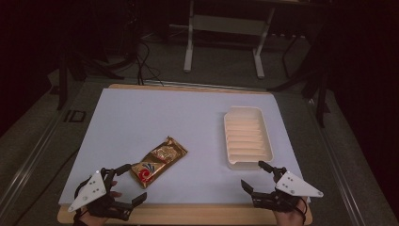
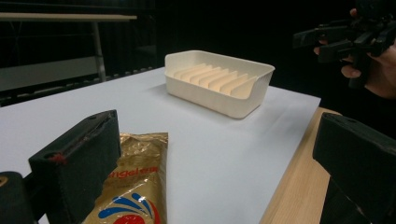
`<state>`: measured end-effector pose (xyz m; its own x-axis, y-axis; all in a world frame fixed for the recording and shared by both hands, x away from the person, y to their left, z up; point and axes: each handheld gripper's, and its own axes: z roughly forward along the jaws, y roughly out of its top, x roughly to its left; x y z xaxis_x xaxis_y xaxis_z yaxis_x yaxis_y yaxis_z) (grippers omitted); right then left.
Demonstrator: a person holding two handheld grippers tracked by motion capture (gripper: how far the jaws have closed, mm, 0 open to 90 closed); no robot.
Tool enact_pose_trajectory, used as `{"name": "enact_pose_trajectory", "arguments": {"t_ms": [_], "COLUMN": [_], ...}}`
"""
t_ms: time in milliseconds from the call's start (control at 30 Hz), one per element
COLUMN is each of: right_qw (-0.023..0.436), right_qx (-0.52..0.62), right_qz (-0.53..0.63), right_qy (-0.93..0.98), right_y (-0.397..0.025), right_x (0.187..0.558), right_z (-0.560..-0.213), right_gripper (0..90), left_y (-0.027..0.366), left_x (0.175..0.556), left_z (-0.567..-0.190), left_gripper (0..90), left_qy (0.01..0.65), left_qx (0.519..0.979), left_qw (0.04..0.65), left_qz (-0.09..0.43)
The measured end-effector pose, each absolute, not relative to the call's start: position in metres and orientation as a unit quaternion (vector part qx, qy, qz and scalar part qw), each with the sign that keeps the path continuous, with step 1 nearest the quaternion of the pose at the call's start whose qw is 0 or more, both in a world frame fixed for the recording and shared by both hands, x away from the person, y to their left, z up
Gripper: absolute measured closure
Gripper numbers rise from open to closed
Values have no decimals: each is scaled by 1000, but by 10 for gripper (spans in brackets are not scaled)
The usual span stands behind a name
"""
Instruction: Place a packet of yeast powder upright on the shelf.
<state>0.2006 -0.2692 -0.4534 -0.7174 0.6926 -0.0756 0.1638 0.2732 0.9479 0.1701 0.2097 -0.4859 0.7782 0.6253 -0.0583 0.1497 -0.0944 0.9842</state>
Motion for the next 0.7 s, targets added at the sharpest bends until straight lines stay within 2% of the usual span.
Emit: {"name": "enact_pose_trajectory", "arguments": {"t_ms": [233, 433, 533, 700], "right_qw": [244, 241, 236, 240], "right_qx": [266, 252, 254, 253], "right_qz": [532, 541, 544, 544], "right_qy": [766, 765, 764, 763], "right_y": [-267, -265, -265, -264], "right_x": [198, 193, 192, 191], "right_z": [-452, -448, -447, -446], "right_gripper": [159, 121, 113, 113], "left_y": [209, 206, 198, 185], "left_x": [169, 167, 167, 164], "left_z": [-484, -481, -480, -472], "left_gripper": [19, 19, 19, 19], "left_qy": [266, 268, 264, 256], "left_qx": [711, 706, 697, 701], "left_qw": [624, 633, 654, 654], "left_qz": [185, 172, 131, 126]}}
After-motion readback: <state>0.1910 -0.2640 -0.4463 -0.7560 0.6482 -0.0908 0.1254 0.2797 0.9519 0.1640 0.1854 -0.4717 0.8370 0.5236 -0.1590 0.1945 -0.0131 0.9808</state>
